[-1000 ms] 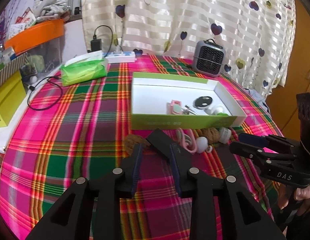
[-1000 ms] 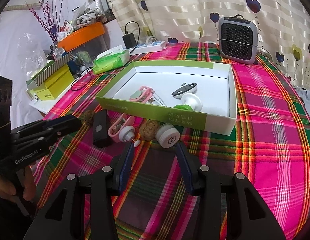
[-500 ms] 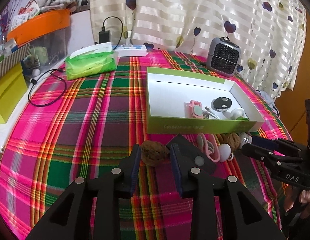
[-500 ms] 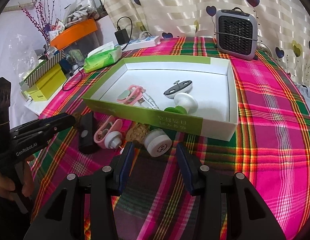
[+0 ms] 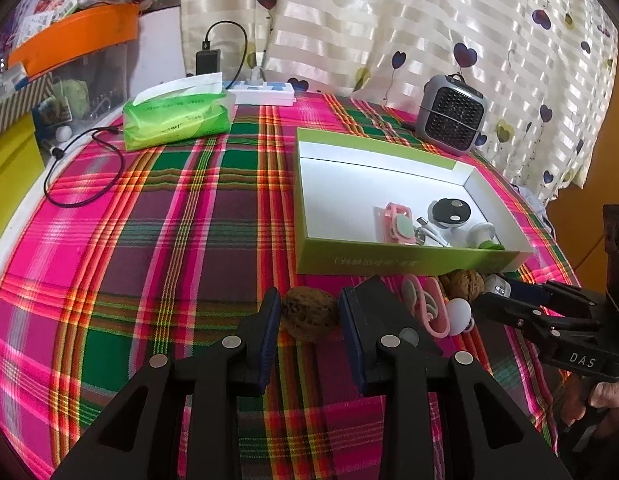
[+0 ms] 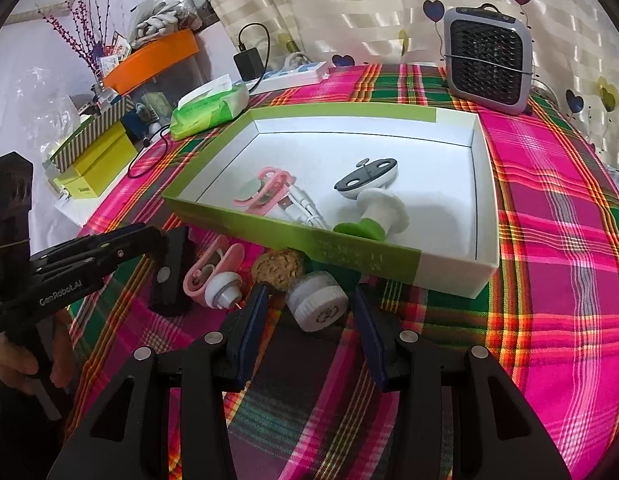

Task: Organize objects
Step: 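Grasp the walnut with the left tool while the right tool grasps the white spool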

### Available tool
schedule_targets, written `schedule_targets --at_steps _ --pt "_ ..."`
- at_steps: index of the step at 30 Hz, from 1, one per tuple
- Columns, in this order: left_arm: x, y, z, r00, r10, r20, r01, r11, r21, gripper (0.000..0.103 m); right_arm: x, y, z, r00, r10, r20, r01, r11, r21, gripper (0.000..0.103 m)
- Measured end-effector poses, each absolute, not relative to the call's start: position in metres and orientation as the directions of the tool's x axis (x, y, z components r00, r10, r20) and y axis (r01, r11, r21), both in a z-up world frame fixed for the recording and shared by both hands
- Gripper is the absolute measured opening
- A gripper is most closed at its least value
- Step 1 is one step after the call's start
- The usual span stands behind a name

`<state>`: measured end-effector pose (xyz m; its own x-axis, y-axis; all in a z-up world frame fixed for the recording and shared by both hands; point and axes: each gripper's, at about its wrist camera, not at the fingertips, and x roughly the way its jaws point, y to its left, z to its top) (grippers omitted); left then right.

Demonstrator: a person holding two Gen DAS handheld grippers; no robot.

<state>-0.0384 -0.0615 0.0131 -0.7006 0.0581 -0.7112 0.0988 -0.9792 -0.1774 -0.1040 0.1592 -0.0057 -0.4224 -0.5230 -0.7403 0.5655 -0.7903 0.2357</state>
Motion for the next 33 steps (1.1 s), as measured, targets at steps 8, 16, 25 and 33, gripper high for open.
schedule_targets --at_steps 8,16,25,33 --pt "-0.041 -0.067 0.012 -0.702 0.086 -0.707 0.098 -0.972 -0.215 0.028 -0.104 0.159 -0.005 -0.412 -0.539 -0.735 0.574 -0.779 0.25 0.033" --pt "-0.047 -0.077 0.003 -0.68 0.119 -0.724 0.122 -0.954 -0.272 0.031 -0.104 0.159 -0.005 -0.413 -0.539 -0.734 0.573 -0.78 0.251 0.033" --pt "-0.048 -0.077 0.0 -0.683 0.127 -0.719 0.12 -0.952 -0.282 0.03 -0.103 0.161 -0.003 -0.427 -0.535 -0.729 0.57 -0.785 0.243 0.033" --pt "-0.039 -0.073 0.009 -0.705 0.109 -0.701 0.119 -0.956 -0.269 0.03 -0.098 0.166 0.001 -0.447 -0.529 -0.721 0.564 -0.792 0.232 0.033"
